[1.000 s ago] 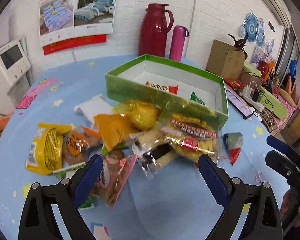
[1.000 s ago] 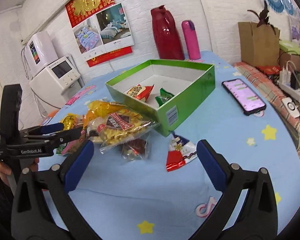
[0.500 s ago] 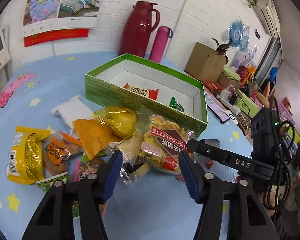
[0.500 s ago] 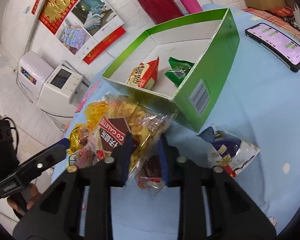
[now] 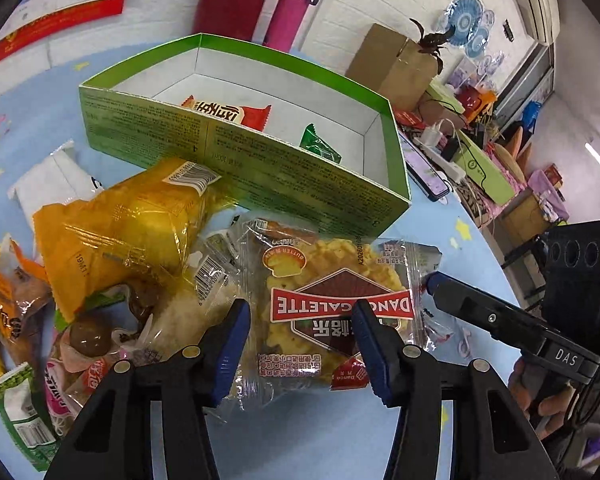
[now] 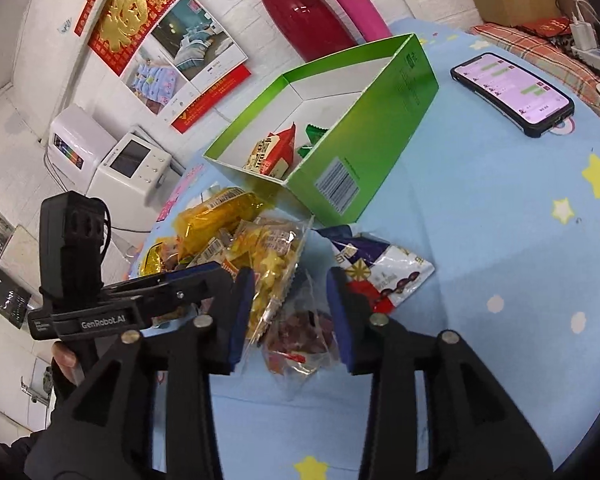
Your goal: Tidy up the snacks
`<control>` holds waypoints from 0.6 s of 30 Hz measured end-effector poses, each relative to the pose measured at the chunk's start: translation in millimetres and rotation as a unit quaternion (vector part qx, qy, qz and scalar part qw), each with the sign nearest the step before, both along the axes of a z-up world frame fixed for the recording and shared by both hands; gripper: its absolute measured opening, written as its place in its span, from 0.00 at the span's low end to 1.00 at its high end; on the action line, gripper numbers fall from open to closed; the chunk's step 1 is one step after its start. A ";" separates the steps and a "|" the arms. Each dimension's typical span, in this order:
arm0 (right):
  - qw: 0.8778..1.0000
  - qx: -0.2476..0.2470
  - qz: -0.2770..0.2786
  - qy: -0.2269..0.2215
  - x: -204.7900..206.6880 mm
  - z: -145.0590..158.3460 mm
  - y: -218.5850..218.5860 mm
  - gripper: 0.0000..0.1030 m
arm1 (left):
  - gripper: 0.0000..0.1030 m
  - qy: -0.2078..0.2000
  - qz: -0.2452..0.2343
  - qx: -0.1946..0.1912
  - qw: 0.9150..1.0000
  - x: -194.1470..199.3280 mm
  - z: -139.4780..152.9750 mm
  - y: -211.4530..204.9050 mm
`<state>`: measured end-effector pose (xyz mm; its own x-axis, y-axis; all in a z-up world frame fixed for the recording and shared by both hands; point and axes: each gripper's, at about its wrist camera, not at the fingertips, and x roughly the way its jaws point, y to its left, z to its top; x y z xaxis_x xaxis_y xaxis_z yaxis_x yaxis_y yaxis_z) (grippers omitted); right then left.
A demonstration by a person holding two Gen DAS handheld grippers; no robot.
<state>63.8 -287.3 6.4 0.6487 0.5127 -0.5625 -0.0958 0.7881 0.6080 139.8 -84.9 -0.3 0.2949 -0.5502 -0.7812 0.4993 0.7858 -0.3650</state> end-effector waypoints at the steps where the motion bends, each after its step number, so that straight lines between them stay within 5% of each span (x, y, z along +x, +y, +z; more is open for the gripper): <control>1: 1.000 -0.001 0.004 0.001 3.4 -0.2 2.4 0.40 | 0.52 0.005 -0.001 -0.007 1.000 0.2 -0.5 2.1; 10: 0.999 -0.028 0.043 0.016 22.1 -3.4 18.0 0.40 | 0.62 0.030 -0.008 -0.011 0.999 -27.5 -9.0 17.3; 14: 0.996 -0.048 0.080 0.007 18.9 2.6 29.8 0.40 | 0.64 0.071 0.008 -0.040 0.997 -29.5 -22.5 32.0; 18: 0.990 -0.098 0.098 0.012 20.3 4.4 45.3 0.40 | 0.67 0.051 0.006 -0.036 0.998 -27.1 -22.3 23.3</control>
<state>84.1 -242.0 10.8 0.5328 0.5067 -0.6777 -0.2469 0.8591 0.4483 112.7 -61.6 -22.6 0.2236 -0.6033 -0.7655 0.4470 0.7614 -0.4695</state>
